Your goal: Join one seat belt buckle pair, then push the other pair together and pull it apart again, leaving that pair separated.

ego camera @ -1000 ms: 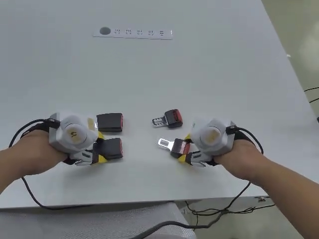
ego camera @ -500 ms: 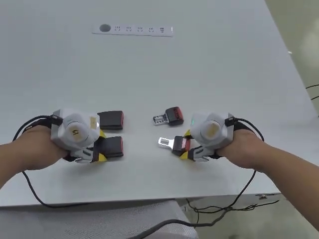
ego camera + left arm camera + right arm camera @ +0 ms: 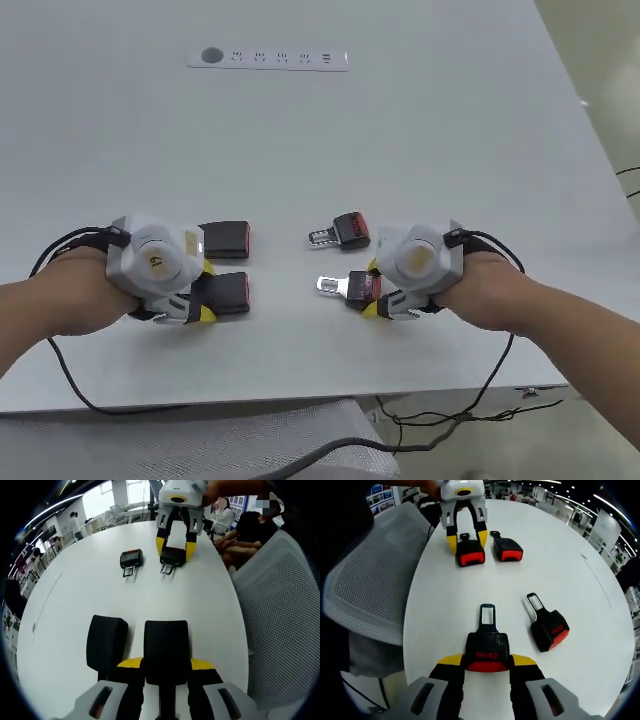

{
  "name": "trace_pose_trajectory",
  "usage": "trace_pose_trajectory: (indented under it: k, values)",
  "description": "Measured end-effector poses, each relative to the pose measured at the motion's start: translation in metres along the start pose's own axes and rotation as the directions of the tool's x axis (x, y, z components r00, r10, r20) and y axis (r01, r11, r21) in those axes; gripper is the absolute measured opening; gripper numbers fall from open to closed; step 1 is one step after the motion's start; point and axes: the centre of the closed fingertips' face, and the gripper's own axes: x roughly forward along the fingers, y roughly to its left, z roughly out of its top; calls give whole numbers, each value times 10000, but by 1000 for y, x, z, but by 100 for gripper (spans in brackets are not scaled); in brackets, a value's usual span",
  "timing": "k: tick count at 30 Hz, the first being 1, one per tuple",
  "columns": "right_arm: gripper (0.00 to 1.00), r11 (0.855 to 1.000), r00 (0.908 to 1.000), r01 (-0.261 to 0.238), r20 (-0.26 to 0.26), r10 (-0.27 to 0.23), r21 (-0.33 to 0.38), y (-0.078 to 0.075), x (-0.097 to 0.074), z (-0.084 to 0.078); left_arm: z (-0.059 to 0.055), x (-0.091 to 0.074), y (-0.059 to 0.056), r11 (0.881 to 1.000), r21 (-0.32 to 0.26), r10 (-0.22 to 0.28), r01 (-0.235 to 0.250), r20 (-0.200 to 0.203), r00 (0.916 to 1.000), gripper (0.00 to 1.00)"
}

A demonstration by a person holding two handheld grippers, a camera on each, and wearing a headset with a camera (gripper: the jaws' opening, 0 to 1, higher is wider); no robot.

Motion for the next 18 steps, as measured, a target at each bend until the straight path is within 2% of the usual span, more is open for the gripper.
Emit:
trace_pose_trajectory:
  k: [6,18]
  values:
    - [31,9999,10000,-18,45,19,-170,1,4,12,1,-1,-1,10000,-12,-12,12,21,10000,34]
    - [31,9983,9983,-372,434,392,-452,14,23,53,1,-1,1,10000,5,-85,85,75,9999,34]
